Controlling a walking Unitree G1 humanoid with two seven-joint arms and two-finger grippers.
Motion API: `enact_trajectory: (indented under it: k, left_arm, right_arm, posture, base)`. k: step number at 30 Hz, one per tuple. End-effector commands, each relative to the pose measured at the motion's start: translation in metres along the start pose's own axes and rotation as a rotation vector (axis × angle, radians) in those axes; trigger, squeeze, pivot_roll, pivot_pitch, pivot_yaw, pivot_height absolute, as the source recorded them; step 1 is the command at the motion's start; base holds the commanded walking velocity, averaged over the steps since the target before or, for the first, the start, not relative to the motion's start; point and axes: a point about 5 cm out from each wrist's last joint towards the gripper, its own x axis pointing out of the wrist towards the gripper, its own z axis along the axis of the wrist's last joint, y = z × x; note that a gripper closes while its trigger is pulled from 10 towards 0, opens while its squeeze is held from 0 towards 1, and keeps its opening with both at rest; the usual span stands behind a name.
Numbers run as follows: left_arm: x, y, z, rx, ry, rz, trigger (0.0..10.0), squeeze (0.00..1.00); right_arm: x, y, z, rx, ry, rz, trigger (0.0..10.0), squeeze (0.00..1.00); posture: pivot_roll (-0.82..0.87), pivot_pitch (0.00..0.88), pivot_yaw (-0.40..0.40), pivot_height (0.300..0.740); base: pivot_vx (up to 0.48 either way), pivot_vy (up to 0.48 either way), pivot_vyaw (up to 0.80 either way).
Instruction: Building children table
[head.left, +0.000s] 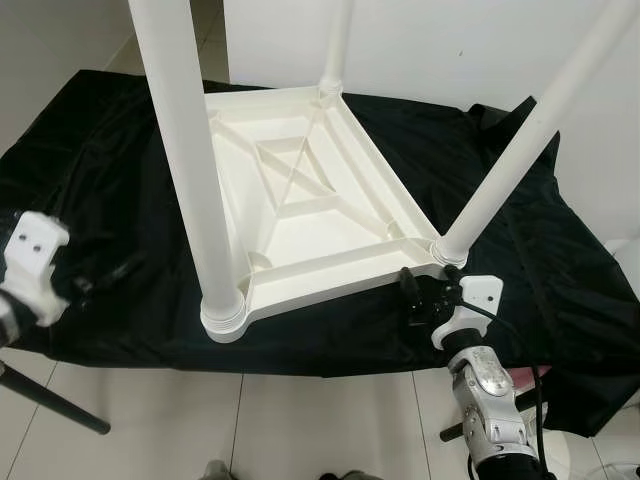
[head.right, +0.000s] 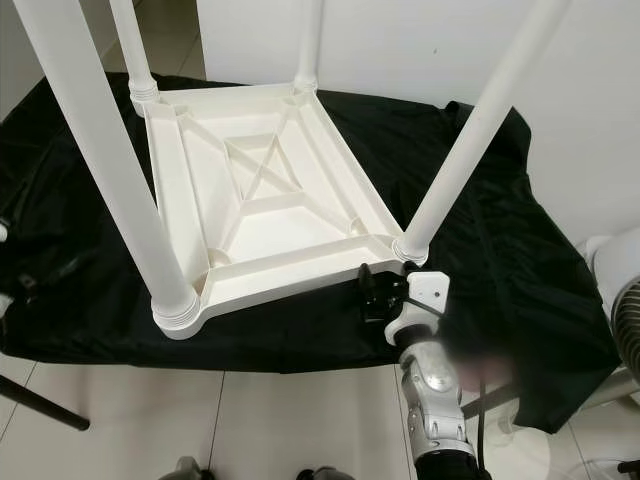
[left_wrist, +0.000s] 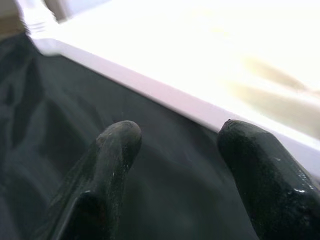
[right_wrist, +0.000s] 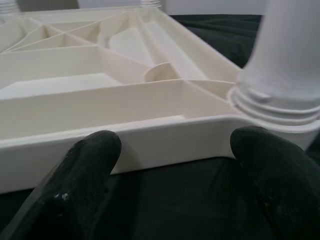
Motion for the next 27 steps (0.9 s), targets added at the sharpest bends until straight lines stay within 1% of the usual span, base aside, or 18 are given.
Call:
enact_trajectory:
  k: [1, 2, 3, 5, 8, 9, 10, 11, 13, 14, 15, 16, 18, 19, 22, 24, 25, 27]
  left_arm:
    - [0.005, 0.009, -0.002, -0.043, -0.020, 0.182, 10.0, 0.00]
    - [0.009, 0.010, -0.001, -0.049, -0.035, 0.187, 10.0, 0.00]
    - [0.009, 0.010, -0.001, -0.049, -0.035, 0.187, 10.0, 0.00]
    - [0.022, 0.010, 0.004, -0.067, -0.083, 0.190, 10.0, 0.00]
    - [0.033, 0.009, 0.008, -0.078, -0.129, 0.180, 10.0, 0.00]
    - [0.037, 0.006, 0.010, -0.093, -0.152, 0.170, 10.0, 0.00]
    - [0.040, 0.004, 0.011, -0.105, -0.168, 0.162, 10.0, 0.00]
    - [0.040, 0.004, 0.011, -0.105, -0.168, 0.162, 10.0, 0.00]
    - [0.044, 0.000, 0.012, -0.126, -0.190, 0.141, 10.0, 0.00]
    - [0.048, -0.005, 0.012, -0.139, -0.206, 0.118, 10.0, 0.00]
    - [0.048, -0.005, 0.012, -0.139, -0.206, 0.118, 10.0, 0.00]
    - [0.052, -0.010, 0.012, -0.152, -0.220, 0.095, 10.0, 0.00]
    - [0.059, -0.022, 0.012, -0.174, -0.245, 0.045, 10.0, 0.00]
    - [0.059, -0.022, 0.012, -0.174, -0.245, 0.045, 10.0, 0.00]
    - [0.064, -0.034, 0.011, -0.190, -0.265, -0.006, 10.0, 0.00]
    - [0.067, -0.051, 0.012, -0.213, -0.290, -0.081, 10.0, 0.00]
    - [0.067, -0.051, 0.012, -0.213, -0.290, -0.081, 10.0, 0.00]
    - [0.068, -0.060, 0.012, -0.213, -0.293, -0.127, 10.0, 0.00]
  right_arm:
    - [-0.004, 0.005, -0.003, -0.004, 0.023, -0.002, 10.0, 0.00]
    - [-0.004, 0.008, -0.004, 0.013, 0.031, -0.005, 10.0, 0.00]
    - [-0.004, 0.008, -0.004, 0.013, 0.031, -0.005, 10.0, 0.00]
    - [-0.006, 0.013, -0.007, 0.081, 0.048, -0.035, 10.0, 0.00]
    - [-0.005, 0.015, -0.008, 0.152, 0.054, -0.068, 10.0, 0.00]
    - [-0.005, 0.016, -0.008, 0.193, 0.056, -0.083, 10.0, 0.00]
    - [-0.004, 0.016, -0.008, 0.222, 0.058, -0.092, 10.0, 0.00]
    - [-0.004, 0.016, -0.008, 0.222, 0.058, -0.092, 10.0, 0.00]
    - [-0.003, 0.017, -0.007, 0.260, 0.056, -0.105, 10.0, 0.00]
    - [-0.001, 0.015, -0.006, 0.289, 0.055, -0.121, 10.0, 0.00]
    - [-0.001, 0.015, -0.006, 0.289, 0.055, -0.121, 10.0, 0.00]
    - [0.001, 0.013, -0.006, 0.314, 0.056, -0.139, 10.0, 0.00]
    - [0.005, 0.009, -0.005, 0.330, 0.056, -0.157, 10.0, 0.00]
    - [0.005, 0.009, -0.005, 0.330, 0.056, -0.157, 10.0, 0.00]
    - [0.010, 0.007, -0.003, 0.308, 0.060, -0.156, 10.0, 0.00]
    - [0.015, 0.005, 0.000, 0.306, 0.057, -0.153, 10.0, 0.00]
    - [0.015, 0.005, 0.000, 0.306, 0.057, -0.153, 10.0, 0.00]
    - [0.018, 0.004, 0.001, 0.310, 0.057, -0.153, 10.0, 0.00]
  posture:
    - [0.03, 0.098, -0.090, 0.740]
    - [0.02, 0.097, -0.091, 0.740]
    - [0.02, 0.097, -0.091, 0.740]
    - [0.02, 0.090, -0.092, 0.740]
    - [0.02, 0.089, -0.093, 0.740]
    - [0.01, 0.084, -0.093, 0.740]
    - [0.01, 0.083, -0.092, 0.740]
    - [0.01, 0.083, -0.092, 0.740]
    - [0.01, 0.082, -0.091, 0.740]
    - [0.01, 0.076, -0.090, 0.740]
    - [0.01, 0.076, -0.090, 0.740]
    - [0.01, 0.074, -0.089, 0.740]
    - [0.01, 0.071, -0.089, 0.740]
    - [0.01, 0.071, -0.089, 0.740]
    - [0.01, 0.070, -0.089, 0.740]
    - [0.01, 0.071, -0.089, 0.740]
    - [0.01, 0.071, -0.089, 0.740]
    - [0.01, 0.071, -0.093, 0.740]
  base:
    - [0.000, 0.000, 0.00]
    - [0.000, 0.000, 0.00]
    - [0.000, 0.000, 0.00]
    - [0.000, 0.000, 0.00]
    - [0.000, 0.000, 0.00]
    - [0.000, 0.000, 0.00]
    - [0.000, 0.000, 0.00]
    - [0.000, 0.000, 0.00]
    - [0.000, 0.000, 0.00]
    - [0.000, 0.000, 0.00]
    - [0.000, 0.000, 0.00]
    - [0.000, 0.000, 0.00]
    - [0.000, 0.000, 0.00]
    - [0.000, 0.000, 0.00]
    - [0.000, 0.000, 0.00]
    - [0.000, 0.000, 0.00]
    - [0.000, 0.000, 0.00]
    - [0.000, 0.000, 0.00]
